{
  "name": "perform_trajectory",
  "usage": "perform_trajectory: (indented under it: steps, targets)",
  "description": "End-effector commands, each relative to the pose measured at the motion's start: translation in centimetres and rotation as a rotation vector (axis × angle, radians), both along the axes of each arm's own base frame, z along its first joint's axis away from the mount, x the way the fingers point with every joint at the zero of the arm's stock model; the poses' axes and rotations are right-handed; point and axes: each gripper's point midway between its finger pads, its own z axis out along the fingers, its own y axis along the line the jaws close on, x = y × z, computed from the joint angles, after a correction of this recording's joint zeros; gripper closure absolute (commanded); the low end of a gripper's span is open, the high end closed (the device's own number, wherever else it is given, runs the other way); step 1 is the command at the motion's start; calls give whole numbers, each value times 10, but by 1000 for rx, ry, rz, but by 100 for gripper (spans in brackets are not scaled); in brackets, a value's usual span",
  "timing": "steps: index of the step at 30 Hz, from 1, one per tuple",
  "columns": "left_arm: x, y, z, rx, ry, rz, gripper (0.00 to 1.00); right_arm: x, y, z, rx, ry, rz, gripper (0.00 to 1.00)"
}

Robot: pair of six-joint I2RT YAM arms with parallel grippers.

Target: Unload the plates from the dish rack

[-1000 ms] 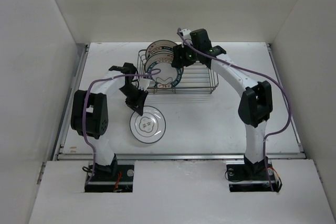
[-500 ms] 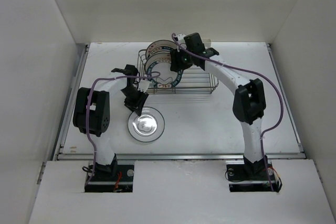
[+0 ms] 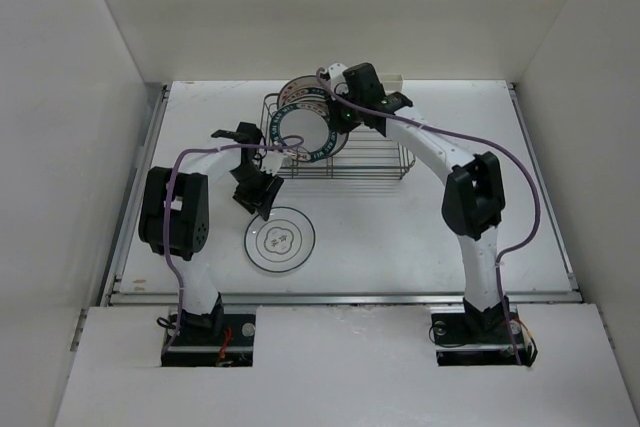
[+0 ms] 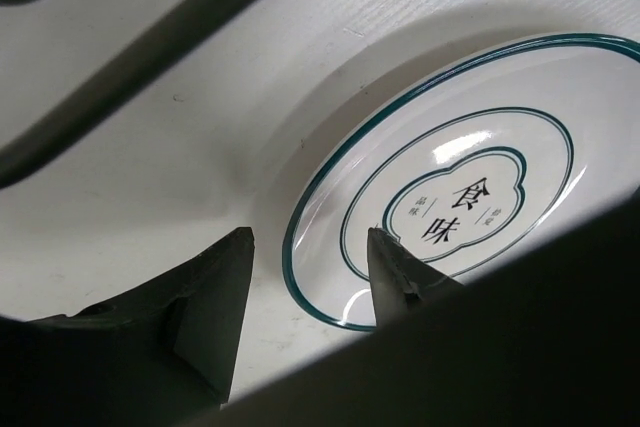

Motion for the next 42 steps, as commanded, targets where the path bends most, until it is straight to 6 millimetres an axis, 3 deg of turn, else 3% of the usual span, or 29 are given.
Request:
perform_trajectory:
  steps: [1,3,6,7,8,12,17,19,21,23,24,26,28,29,32,35,42]
  targets:
    - [8,-4,30,-33,-74,19,54,1,-11,87,46,-170,-82,100]
    - [6,-7,36,-54,-68,17,54,2,-19,100,26,-213,-100,100]
    - [3,-11,50,-82,-69,15,54,-6,-21,144,63,-289,-100,100]
    - [5,-12,59,-88,-93,14,54,-11,-19,152,70,-304,-98,100]
    - [1,-13,62,-97,-86,13,53,-17,-22,176,97,-342,-100,100]
    - [6,-18,99,-142,-162,15,46,-35,-25,220,153,-417,-109,100]
    - [5,-18,150,-184,-281,82,45,-62,-26,225,186,-348,-117,100]
    - [9,-6,173,-173,-344,160,45,-79,-28,216,195,-277,-100,100]
    - [18,30,193,-62,-436,369,43,-96,-20,203,217,-210,-34,100]
    - [25,64,213,48,-525,520,38,-116,-13,168,217,-91,28,100]
    - [23,96,224,157,-578,618,35,-134,-1,162,251,-34,109,100]
    - [18,120,240,234,-638,710,29,-156,13,126,248,96,165,100]
    - [10,127,253,242,-686,736,23,-181,34,104,251,190,253,100]
    - [8,127,257,236,-699,739,21,-189,42,82,228,246,276,100]
    - [-3,134,259,238,-713,764,19,-224,65,49,216,354,387,100]
    - [-10,140,254,246,-703,771,18,-229,79,28,222,404,410,100]
    - [-22,135,244,235,-677,729,18,-217,92,-24,174,488,383,100]
